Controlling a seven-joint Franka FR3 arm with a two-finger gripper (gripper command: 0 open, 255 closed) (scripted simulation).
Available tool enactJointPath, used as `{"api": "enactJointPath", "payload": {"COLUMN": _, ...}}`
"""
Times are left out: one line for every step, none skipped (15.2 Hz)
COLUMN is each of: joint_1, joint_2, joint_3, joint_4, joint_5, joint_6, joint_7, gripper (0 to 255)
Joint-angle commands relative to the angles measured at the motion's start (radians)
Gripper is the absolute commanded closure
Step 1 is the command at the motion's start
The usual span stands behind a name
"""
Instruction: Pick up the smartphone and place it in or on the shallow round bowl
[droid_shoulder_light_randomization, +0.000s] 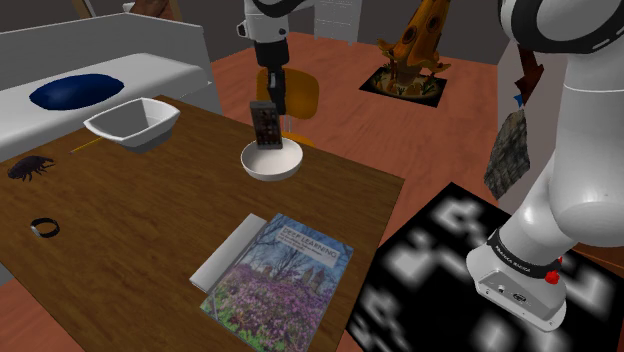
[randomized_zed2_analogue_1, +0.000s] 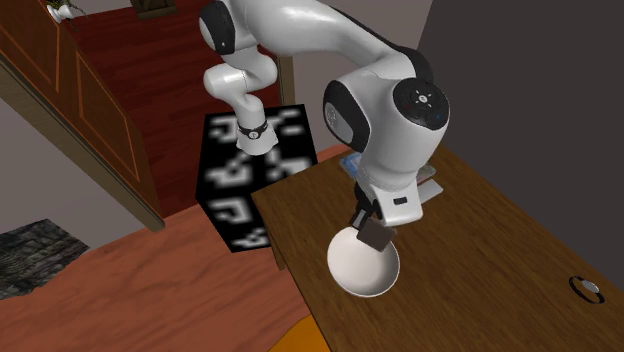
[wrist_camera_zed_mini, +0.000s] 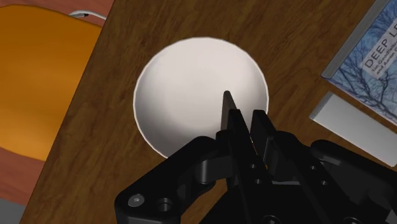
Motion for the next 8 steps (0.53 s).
{"api": "enactJointPath", "payload": {"joint_1": -0.001, "joint_2": -0.001, "joint_3": 0.000, "joint_4": -0.026, "joint_5": 0.000, "joint_6": 0.025, "joint_7": 0.000, "gripper": 255}}
{"api": "enactJointPath", "payload": {"joint_1": -0.002, "joint_2": -0.001, "joint_3": 0.000, "joint_4": -0.039, "joint_5": 0.000, "joint_6": 0.039, "joint_7": 0.000, "gripper": 255}}
{"api": "enactJointPath", "payload": {"joint_1": -0.002, "joint_2": -0.001, "joint_3": -0.001, "joint_4": -0.052, "joint_5": 0.000, "joint_6": 0.052, "joint_7": 0.000, "gripper": 255}}
{"api": "enactJointPath", "payload": {"joint_1": -0.002, "joint_2": 0.000, "joint_3": -0.001, "joint_4": -0.065, "joint_5": 0.000, "joint_6": 0.065, "joint_7": 0.000, "gripper": 255}}
{"api": "enactJointPath", "payload": {"joint_1": -0.003, "joint_2": 0.001, "joint_3": -0.001, "joint_4": -0.077, "joint_5": -0.001, "joint_6": 0.078, "joint_7": 0.000, "gripper": 255}}
{"api": "enactJointPath", "payload": {"joint_1": -0.003, "joint_2": 0.002, "joint_3": -0.001, "joint_4": -0.089, "joint_5": -0.001, "joint_6": 0.091, "joint_7": 0.000, "gripper": 255}}
{"api": "enactJointPath", "payload": {"joint_1": -0.003, "joint_2": 0.002, "joint_3": -0.001, "joint_4": -0.094, "joint_5": -0.001, "joint_6": 0.097, "joint_7": 0.000, "gripper": 255}}
{"api": "enactJointPath", "payload": {"joint_1": -0.003, "joint_2": 0.002, "joint_3": -0.001, "joint_4": -0.094, "joint_5": -0.001, "joint_6": 0.097, "joint_7": 0.000, "gripper": 255}}
